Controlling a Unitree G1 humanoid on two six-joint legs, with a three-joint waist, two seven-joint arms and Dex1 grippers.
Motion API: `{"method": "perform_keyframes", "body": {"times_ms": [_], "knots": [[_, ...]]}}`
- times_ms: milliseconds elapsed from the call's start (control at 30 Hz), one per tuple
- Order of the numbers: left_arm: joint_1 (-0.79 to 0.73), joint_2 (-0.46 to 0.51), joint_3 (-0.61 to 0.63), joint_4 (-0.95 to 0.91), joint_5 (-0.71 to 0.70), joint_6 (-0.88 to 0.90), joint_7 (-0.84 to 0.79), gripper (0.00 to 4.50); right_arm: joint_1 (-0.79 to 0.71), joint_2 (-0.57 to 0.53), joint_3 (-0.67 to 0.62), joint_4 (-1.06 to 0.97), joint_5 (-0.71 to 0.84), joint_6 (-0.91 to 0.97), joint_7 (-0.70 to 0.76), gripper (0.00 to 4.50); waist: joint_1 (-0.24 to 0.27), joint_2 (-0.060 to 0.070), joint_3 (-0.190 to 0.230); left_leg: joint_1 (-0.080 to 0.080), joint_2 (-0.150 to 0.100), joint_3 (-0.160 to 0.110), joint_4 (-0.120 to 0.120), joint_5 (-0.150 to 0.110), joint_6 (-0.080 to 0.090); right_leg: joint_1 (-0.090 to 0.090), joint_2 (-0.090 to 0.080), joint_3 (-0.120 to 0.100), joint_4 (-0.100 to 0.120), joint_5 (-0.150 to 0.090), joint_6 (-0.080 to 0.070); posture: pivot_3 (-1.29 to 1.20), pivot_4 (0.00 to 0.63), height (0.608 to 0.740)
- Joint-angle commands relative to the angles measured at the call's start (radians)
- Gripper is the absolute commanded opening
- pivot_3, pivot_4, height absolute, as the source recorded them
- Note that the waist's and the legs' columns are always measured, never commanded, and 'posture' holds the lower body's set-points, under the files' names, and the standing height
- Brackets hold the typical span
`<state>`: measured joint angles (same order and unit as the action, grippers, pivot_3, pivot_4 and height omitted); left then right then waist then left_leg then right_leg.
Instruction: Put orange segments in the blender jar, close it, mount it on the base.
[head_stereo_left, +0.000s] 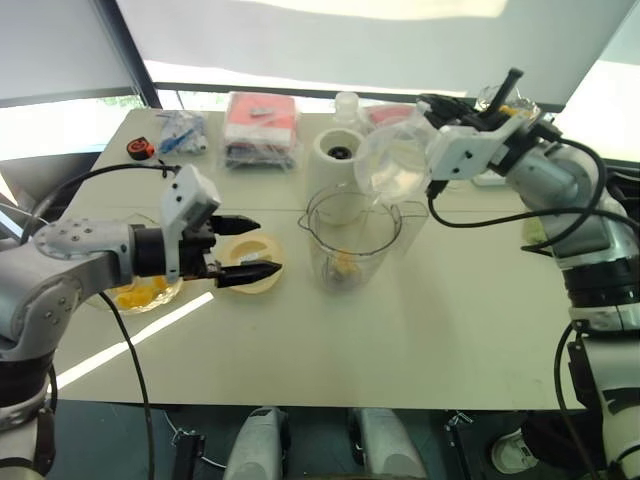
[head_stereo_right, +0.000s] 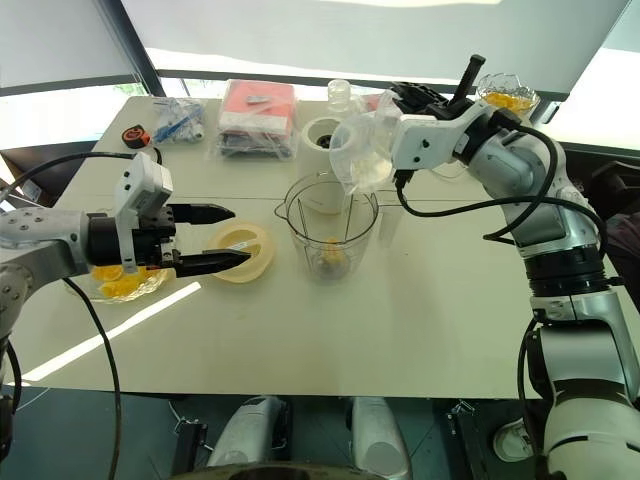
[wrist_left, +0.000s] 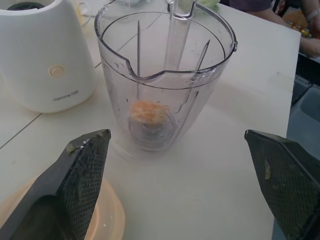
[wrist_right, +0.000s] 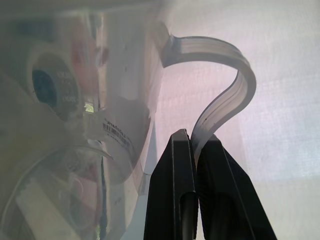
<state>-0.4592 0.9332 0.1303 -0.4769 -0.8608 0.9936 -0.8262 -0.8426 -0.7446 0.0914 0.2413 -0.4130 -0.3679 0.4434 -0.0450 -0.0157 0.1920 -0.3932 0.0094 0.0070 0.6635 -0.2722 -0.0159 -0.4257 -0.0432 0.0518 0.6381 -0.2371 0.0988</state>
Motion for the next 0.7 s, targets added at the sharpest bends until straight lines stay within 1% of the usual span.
{"method": "perform_keyframes", "body": {"times_ms": [33,100,200,300,400,467,533,700], "knots": [[-0.014,0.002,0.004,-0.019,-0.002,-0.009,-0.003,4.5,0.017,0.064,-0.118,-0.081,0.21,0.188,0.044,0.07,0.001,0.0,0.0,0.0,0.0,0.0,0.0,0.0,0.0,0.0,0.0,0.0,0.0,0.0,0.0,0.0,0.15,0.74],[-0.012,0.002,0.004,-0.02,-0.002,-0.01,-0.004,4.5,0.048,0.09,-0.158,-0.125,0.294,0.314,0.076,0.07,0.002,0.0,0.0,0.0,0.001,-0.001,0.0,0.0,0.0,0.0,0.0,0.0,0.002,0.0,0.0,0.0,0.15,0.74],[-0.011,-0.001,0.002,-0.029,0.0,-0.015,-0.003,4.5,0.089,0.129,-0.247,-0.176,0.39,0.497,0.04,0.07,0.007,0.0,0.0,0.0,0.0,-0.002,0.0,0.0,0.0,0.0,0.0,-0.001,0.003,0.0,0.0,0.0,0.15,0.74],[-0.015,-0.005,0.006,-0.046,-0.017,-0.009,-0.001,4.5,0.106,0.186,-0.365,-0.217,0.485,0.664,-0.056,0.07,0.006,0.0,0.0,0.0,0.0,-0.002,0.001,0.0,0.0,0.0,-0.001,-0.001,0.003,0.0,0.0,0.0,0.15,0.74],[-0.021,-0.008,0.008,-0.067,-0.03,-0.002,0.002,4.5,0.122,0.219,-0.464,-0.231,0.521,0.775,-0.172,0.07,0.005,0.0,0.0,0.0,0.0,-0.002,0.001,0.0,0.0,0.0,0.0,-0.001,0.003,0.0,0.0,0.0,0.15,0.74],[-0.03,-0.013,0.009,-0.079,-0.041,0.003,0.007,4.5,0.136,0.245,-0.534,-0.227,0.532,0.831,-0.27,0.07,0.005,0.0,0.0,0.0,0.0,-0.002,0.001,0.0,0.0,0.0,0.0,-0.001,0.003,0.0,0.0,0.0,0.15,0.74],[-0.038,-0.019,0.01,-0.089,-0.054,0.009,0.018,4.5,0.163,0.252,-0.575,-0.21,0.522,0.863,-0.344,0.07,0.005,0.0,0.0,0.0,0.0,-0.002,0.001,0.0,0.0,0.0,0.0,-0.001,0.003,0.0,0.0,0.0,0.15,0.74],[-0.046,-0.035,0.006,-0.107,-0.078,0.02,0.046,4.5,0.262,0.257,-0.598,-0.157,0.515,0.816,-0.408,0.07,0.0,0.0,0.0,0.0,-0.002,-0.001,0.001,0.0,0.0,0.0,0.0,0.0,0.003,0.0,0.0,0.0,0.15,0.74]]}}
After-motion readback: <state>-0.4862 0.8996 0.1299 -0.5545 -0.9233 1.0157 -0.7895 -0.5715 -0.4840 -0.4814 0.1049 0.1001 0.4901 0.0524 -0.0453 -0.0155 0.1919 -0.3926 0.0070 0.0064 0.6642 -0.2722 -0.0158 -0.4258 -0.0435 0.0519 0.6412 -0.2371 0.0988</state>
